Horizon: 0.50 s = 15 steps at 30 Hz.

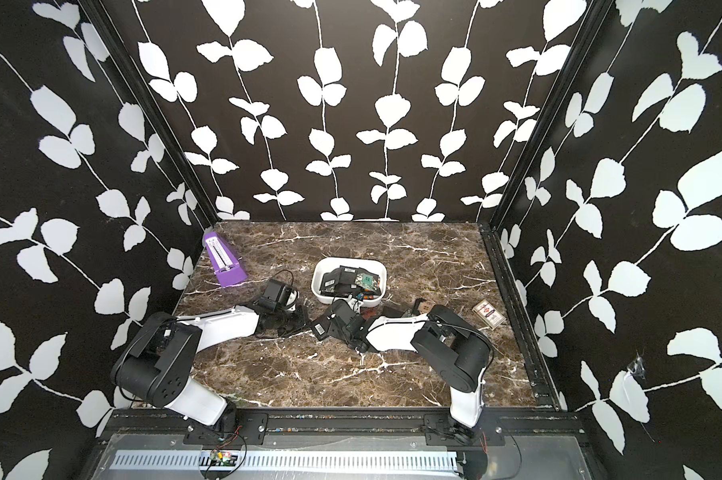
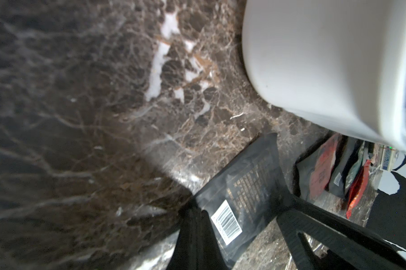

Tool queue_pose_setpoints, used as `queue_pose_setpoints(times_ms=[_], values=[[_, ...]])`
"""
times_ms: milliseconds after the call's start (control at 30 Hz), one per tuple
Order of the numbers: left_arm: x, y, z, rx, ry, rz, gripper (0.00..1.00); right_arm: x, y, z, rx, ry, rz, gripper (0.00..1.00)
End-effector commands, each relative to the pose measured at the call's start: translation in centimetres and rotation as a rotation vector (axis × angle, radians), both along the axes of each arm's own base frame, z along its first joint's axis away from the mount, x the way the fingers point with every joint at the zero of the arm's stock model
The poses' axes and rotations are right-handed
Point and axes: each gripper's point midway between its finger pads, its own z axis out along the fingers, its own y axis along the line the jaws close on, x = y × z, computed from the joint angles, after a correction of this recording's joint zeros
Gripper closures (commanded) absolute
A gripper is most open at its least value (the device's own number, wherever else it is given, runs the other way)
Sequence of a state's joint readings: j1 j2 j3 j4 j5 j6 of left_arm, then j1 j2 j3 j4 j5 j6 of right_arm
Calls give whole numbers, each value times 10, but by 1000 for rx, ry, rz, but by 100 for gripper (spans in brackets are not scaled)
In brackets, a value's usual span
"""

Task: Put the tea bags into the storage box
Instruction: Pick up the tea bag from the center of the board.

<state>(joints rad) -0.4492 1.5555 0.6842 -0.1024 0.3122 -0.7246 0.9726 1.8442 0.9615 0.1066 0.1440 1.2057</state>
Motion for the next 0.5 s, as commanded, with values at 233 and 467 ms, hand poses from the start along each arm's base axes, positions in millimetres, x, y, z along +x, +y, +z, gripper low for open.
queue_pose_setpoints(times_ms=[233,467], values=[[-21,12,-16,66,68,-16,100,3,4,-10,-7,21,-6,86],[-17,15,6,100,18,-60,100,4,10,6,-9,-4,28,100]])
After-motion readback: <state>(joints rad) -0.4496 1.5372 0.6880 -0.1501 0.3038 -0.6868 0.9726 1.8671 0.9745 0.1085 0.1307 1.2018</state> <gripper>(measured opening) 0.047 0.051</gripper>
